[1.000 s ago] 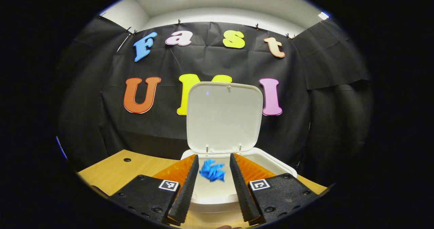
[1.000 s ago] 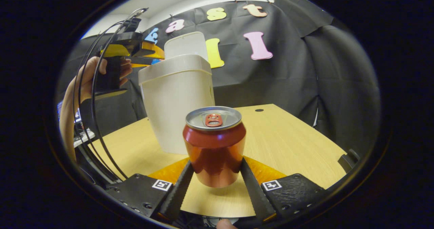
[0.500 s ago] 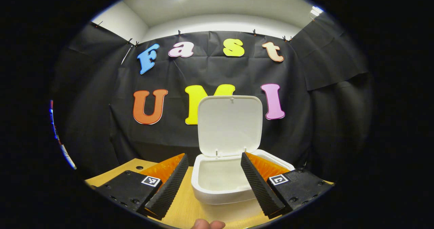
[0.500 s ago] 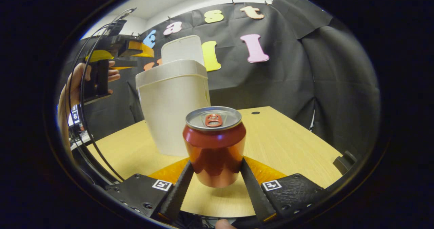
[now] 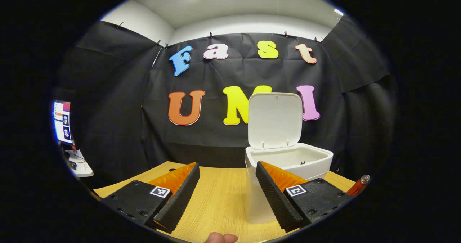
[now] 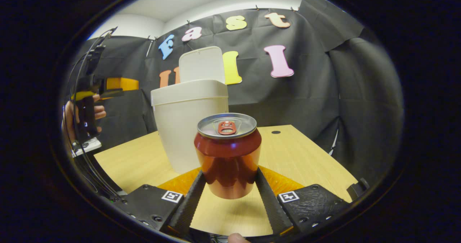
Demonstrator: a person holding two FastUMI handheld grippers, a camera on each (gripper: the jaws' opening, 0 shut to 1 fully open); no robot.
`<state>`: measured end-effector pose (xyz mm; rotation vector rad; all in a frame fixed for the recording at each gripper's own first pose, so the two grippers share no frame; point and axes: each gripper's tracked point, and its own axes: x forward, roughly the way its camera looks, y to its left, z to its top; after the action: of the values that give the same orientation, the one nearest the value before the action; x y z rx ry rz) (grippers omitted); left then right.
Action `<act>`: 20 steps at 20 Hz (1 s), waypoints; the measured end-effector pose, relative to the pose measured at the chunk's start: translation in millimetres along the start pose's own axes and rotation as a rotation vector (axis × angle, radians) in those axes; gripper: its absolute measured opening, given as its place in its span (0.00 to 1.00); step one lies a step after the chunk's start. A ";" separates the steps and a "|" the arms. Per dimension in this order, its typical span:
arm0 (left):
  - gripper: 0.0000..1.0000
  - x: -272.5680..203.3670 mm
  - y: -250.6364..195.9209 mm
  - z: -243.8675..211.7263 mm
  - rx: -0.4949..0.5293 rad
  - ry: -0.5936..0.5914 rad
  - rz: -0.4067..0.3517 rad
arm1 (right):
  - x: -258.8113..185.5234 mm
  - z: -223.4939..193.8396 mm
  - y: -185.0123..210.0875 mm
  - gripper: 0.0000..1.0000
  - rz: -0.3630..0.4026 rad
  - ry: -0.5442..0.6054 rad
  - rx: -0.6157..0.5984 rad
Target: Press the lid of the desktop garbage bin to open it, pick up the crumpled paper on the desktop and throw it into the bin, then pick up the pop can on the desktop and drop it into the bin, and finally close the garbage bin lid.
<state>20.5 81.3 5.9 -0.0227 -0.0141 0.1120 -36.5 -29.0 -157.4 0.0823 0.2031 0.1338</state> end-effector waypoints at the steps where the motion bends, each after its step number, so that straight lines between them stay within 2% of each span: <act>1: 1.00 -4.4 6.6 -2.9 -0.002 0.001 0.013 | 1.4 6.9 1.9 0.81 0.005 -0.005 -0.010; 9: 1.00 -27.0 31.7 -38.0 0.028 0.043 0.037 | 13.2 96.4 25.5 0.81 0.072 -0.077 -0.104; 17: 1.00 -47.1 62.3 -77.4 -0.004 0.088 0.078 | 26.5 177.9 79.2 0.81 0.200 -0.111 -0.098; 20: 1.00 -51.9 75.8 -82.7 0.002 0.103 0.099 | 45.1 209.0 94.9 0.81 0.218 -0.111 -0.086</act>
<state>-38.2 149.0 -79.3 -0.0274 0.0899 0.2093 38.6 56.9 46.9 0.0261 0.0772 0.3539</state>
